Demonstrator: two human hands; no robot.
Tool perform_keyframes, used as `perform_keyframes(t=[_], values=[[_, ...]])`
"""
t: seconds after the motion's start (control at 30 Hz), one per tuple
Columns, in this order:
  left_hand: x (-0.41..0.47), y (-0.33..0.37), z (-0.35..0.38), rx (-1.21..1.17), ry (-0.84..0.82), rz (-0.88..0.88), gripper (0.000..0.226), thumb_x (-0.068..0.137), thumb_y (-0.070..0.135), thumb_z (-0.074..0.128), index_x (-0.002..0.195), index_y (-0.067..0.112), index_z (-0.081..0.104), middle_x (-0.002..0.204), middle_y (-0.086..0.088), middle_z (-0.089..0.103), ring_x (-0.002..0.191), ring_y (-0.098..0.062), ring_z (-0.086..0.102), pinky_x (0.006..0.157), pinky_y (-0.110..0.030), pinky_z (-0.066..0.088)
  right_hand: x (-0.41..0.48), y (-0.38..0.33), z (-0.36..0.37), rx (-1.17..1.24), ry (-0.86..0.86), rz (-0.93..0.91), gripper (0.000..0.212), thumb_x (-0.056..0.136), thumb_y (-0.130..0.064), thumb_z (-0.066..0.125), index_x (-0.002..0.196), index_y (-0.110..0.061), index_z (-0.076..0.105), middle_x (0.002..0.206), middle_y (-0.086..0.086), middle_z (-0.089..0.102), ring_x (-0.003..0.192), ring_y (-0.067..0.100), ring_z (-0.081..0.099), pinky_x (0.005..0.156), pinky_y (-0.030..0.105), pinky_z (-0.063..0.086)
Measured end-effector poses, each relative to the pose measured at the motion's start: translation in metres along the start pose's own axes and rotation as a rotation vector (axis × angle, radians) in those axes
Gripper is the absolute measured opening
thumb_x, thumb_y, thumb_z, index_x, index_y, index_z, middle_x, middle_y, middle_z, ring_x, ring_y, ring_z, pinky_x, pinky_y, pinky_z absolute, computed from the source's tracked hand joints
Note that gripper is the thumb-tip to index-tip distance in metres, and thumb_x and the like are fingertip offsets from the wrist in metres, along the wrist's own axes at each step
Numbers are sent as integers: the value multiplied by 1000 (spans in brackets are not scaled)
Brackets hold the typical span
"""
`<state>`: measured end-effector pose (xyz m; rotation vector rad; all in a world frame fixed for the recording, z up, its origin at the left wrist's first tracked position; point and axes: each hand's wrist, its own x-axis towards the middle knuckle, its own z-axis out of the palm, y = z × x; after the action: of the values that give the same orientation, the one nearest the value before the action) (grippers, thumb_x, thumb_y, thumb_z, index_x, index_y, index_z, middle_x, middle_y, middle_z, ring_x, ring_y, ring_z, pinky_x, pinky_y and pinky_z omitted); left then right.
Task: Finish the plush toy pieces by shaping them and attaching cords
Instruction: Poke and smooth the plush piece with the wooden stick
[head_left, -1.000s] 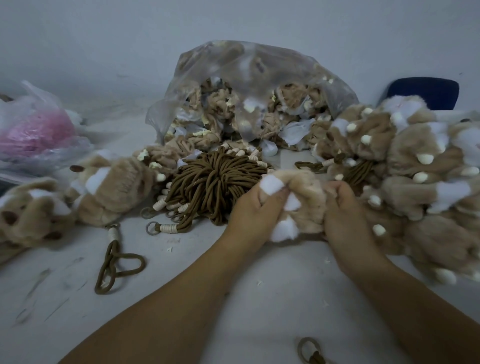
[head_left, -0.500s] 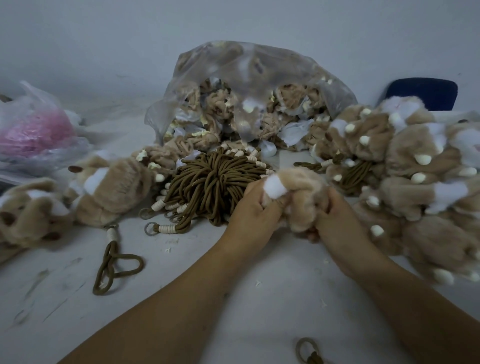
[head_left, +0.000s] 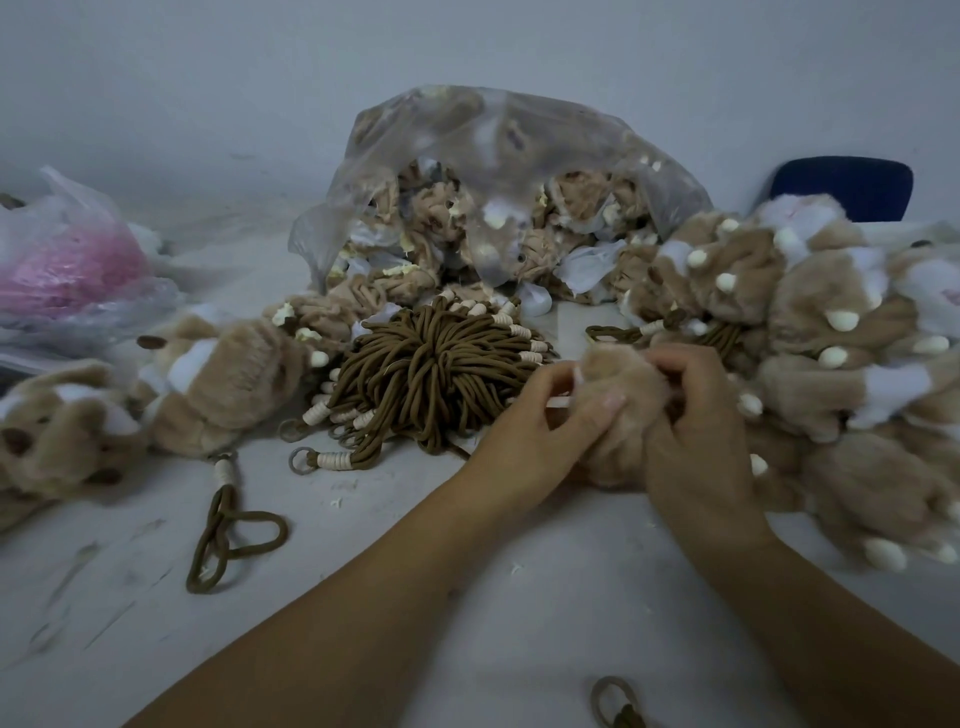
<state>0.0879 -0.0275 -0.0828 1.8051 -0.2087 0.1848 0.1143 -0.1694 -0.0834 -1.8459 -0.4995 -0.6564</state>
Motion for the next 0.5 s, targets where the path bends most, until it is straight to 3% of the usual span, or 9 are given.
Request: perform_keyframes(t=[0.13, 0.2, 0.3, 0.43, 0.5], values=[[4, -1, -2, -176, 76, 21, 24, 84, 34, 64, 98, 53, 60, 94, 26, 68, 85, 7, 64, 66, -14, 50, 0, -6, 2, 56, -79, -96, 26, 88, -2, 54, 104, -22, 53, 111, -5, 56, 106, 7, 53, 90, 19, 42], [6, -3, -6, -164, 151, 29, 24, 86, 23, 64, 92, 46, 60, 85, 21, 67, 74, 5, 61, 60, -14, 48, -1, -8, 3, 72, -141, -119, 20, 87, -9, 50, 102, -22, 52, 115, -8, 54, 113, 3, 50, 94, 13, 37], [6, -6, -7, -64, 214, 4, 19, 91, 17, 65, 86, 34, 57, 92, 6, 63, 74, 1, 56, 62, -18, 46, -1, -11, 2, 140, -236, -75, 18, 83, -17, 44, 98, -22, 51, 115, -10, 56, 111, 2, 51, 91, 12, 38], [6, -4, -9, 170, 367, 139, 14, 89, 11, 62, 87, 17, 49, 94, 8, 46, 79, 3, 47, 67, -8, 40, 3, 2, -3, -53, -37, -9, 14, 88, -13, 44, 95, -15, 57, 101, -3, 54, 94, 5, 50, 82, 18, 39], [7, -3, -13, 206, 437, 216, 15, 86, 6, 59, 93, 15, 48, 101, 10, 43, 90, 0, 47, 75, -8, 40, 6, 11, -7, -225, 10, 158, 18, 91, -17, 48, 106, -16, 58, 111, -1, 50, 105, 11, 47, 87, 21, 34]])
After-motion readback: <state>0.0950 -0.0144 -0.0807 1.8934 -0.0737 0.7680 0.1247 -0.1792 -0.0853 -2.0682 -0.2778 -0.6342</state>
